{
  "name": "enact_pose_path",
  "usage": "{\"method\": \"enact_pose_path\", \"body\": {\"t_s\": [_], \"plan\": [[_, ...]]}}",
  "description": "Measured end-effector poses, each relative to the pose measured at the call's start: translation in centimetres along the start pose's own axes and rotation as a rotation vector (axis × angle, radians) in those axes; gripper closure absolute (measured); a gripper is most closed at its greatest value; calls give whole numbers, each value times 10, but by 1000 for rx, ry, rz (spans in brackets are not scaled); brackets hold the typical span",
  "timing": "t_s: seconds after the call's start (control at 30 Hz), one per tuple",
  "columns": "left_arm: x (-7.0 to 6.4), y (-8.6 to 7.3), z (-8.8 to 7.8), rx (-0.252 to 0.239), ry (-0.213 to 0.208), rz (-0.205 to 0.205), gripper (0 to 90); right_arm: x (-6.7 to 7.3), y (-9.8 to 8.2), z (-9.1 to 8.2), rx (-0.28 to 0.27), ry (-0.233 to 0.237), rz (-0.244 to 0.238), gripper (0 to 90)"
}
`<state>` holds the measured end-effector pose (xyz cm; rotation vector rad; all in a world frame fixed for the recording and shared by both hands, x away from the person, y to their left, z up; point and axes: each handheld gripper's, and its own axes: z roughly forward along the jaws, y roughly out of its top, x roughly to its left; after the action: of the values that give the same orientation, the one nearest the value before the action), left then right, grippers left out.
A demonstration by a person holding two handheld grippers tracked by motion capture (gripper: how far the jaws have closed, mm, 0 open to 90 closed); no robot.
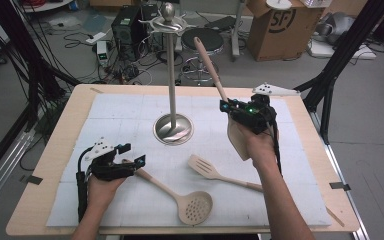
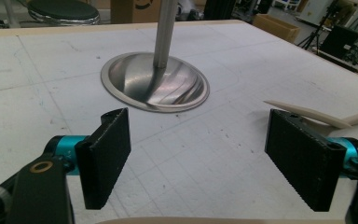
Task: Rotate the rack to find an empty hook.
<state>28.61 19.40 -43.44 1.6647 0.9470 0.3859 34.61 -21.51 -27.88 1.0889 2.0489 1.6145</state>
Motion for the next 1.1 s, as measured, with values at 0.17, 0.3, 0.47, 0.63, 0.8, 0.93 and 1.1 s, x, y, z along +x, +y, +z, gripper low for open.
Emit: {"method": "enact_pose_path", "body": {"t_s": [0.17,0.3,0.47,0.63,0.8,0.93,1.1], "plan": [[0,0,0,2,1,2,230,5,7,-1,-48,20,1,781],[0,0,0,4,-1,4,230,4,8,-4,-60,33,20,781],[-1,0,1,6,-1,5,230,1,9,-6,-92,41,35,781],[-1,0,1,9,0,4,231,-3,10,-9,-119,57,59,781],[-1,0,2,8,2,10,231,-4,14,-4,-101,92,66,781],[-1,0,2,9,-2,11,232,-3,15,-2,-97,110,73,781],[-1,0,2,10,0,11,232,-3,15,-4,-108,127,72,781]]}}
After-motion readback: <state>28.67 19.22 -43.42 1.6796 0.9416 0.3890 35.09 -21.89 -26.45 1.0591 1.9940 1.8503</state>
